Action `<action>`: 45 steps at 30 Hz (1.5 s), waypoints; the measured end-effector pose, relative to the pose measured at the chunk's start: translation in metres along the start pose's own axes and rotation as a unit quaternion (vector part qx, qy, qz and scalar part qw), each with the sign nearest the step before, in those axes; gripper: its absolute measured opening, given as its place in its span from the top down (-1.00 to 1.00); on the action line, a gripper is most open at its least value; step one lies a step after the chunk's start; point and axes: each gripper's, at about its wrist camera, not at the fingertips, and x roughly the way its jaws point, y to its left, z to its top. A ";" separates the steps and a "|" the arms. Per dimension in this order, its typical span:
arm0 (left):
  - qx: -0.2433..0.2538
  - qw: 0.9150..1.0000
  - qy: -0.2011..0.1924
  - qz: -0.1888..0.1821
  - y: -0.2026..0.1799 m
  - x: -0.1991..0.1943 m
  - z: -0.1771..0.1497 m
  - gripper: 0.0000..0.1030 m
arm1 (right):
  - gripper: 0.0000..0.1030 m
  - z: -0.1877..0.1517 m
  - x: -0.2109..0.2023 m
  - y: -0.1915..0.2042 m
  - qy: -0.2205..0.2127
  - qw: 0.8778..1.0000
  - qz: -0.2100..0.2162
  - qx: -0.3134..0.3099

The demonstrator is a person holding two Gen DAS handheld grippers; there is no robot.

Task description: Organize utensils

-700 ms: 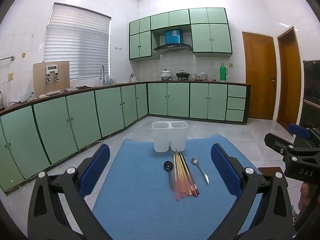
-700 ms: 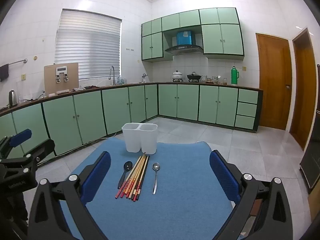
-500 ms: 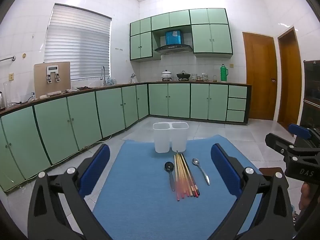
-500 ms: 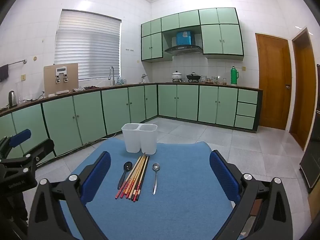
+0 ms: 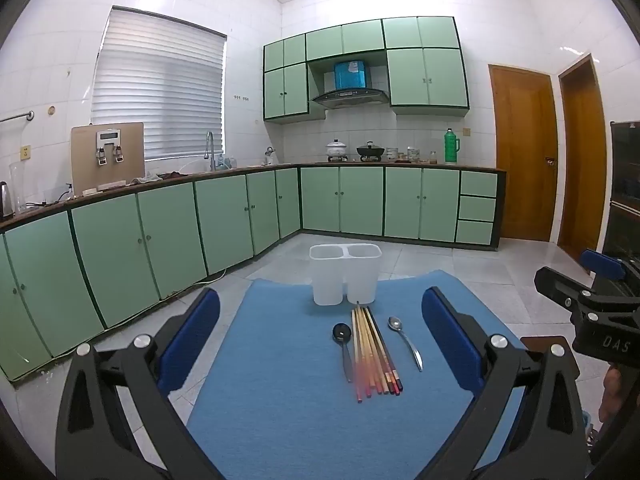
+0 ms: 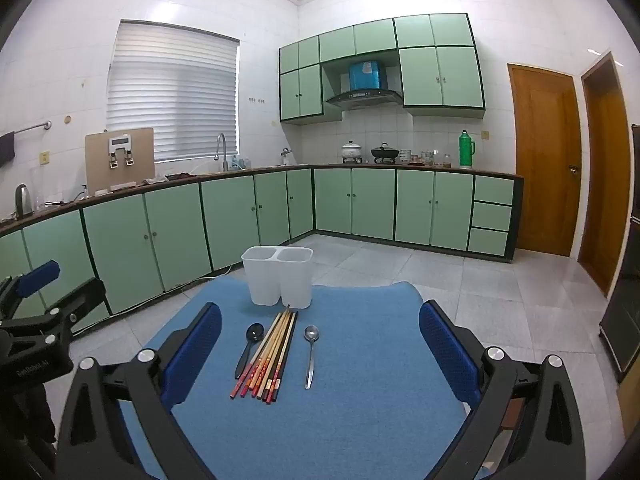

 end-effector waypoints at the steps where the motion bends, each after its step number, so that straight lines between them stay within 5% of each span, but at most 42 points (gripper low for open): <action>1: 0.000 1.000 0.000 0.000 -0.001 0.000 0.000 -0.90 | -0.88 0.000 0.001 0.000 0.000 1.000 0.000 -0.001; 45: 0.001 1.000 0.001 0.001 0.004 -0.001 -0.001 -0.90 | -0.89 -0.005 0.003 0.002 0.006 1.000 -0.004 0.001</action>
